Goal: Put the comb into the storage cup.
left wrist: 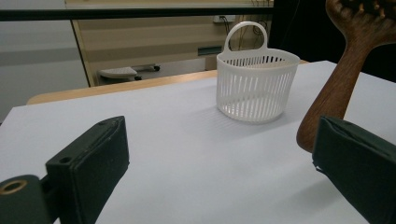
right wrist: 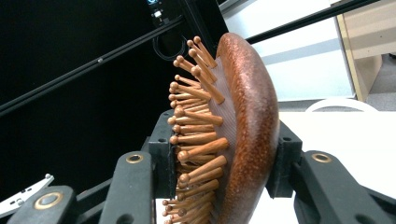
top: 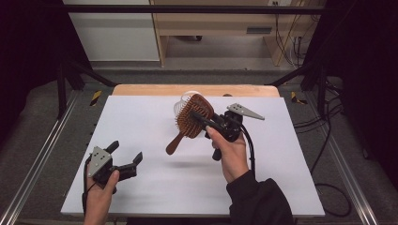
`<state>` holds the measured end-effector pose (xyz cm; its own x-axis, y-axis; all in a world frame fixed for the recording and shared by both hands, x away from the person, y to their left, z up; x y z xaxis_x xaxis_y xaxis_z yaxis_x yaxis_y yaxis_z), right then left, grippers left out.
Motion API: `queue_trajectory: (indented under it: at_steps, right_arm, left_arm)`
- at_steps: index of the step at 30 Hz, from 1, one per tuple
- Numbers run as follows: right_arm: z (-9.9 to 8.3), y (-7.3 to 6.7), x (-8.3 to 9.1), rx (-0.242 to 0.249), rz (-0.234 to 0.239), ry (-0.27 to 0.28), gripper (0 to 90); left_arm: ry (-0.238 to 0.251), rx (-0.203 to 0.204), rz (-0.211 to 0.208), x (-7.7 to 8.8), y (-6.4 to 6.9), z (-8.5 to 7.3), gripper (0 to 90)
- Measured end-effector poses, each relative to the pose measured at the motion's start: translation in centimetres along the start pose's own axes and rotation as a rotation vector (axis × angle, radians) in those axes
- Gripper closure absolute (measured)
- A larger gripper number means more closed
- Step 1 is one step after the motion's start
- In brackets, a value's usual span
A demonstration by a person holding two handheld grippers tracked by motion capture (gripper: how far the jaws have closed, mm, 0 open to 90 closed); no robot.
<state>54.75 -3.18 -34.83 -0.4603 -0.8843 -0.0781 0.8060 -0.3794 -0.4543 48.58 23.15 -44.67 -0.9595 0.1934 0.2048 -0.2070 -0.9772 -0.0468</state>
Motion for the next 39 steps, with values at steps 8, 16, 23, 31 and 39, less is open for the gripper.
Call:
queue_trajectory:
  at_steps: [8,16,23,31,39]
  right_arm:
    - [0.7,-0.2,-0.2,0.007,0.001,0.007,55.0]
    - [1.4,-0.4,-0.5,0.015,0.003,0.009,55.0]
    - [1.9,-0.3,-0.6,0.019,-0.002,0.011,55.0]
    - [2.8,0.1,-0.7,0.018,-0.014,0.02,55.0]
    - [3.4,0.2,-1.1,0.021,-0.012,0.031,55.0]
  left_arm:
    - [0.004,-0.005,0.01,0.0,-0.2,0.0,4.3]
    - [0.007,-0.009,0.019,0.0,-0.3,0.0,4.3]
    - [0.007,-0.009,0.022,-0.1,-0.3,-0.1,4.4]
    - [0.004,-0.013,0.028,-0.2,-0.4,-0.2,4.5]
    - [0.008,-0.008,0.031,-0.2,-0.5,-0.2,4.5]
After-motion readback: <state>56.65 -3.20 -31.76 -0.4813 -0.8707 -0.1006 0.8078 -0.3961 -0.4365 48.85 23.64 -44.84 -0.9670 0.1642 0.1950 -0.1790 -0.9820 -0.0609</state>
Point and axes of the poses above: each handheld gripper's, and its own axes: x roughly backward along the jaws, z roughly out of its top, y roughly to its right, the point moved 8 cm from there along -x, roughly forward along the jaws, and after that the axes turned 15 degrees about z, right-handed, at the moved point
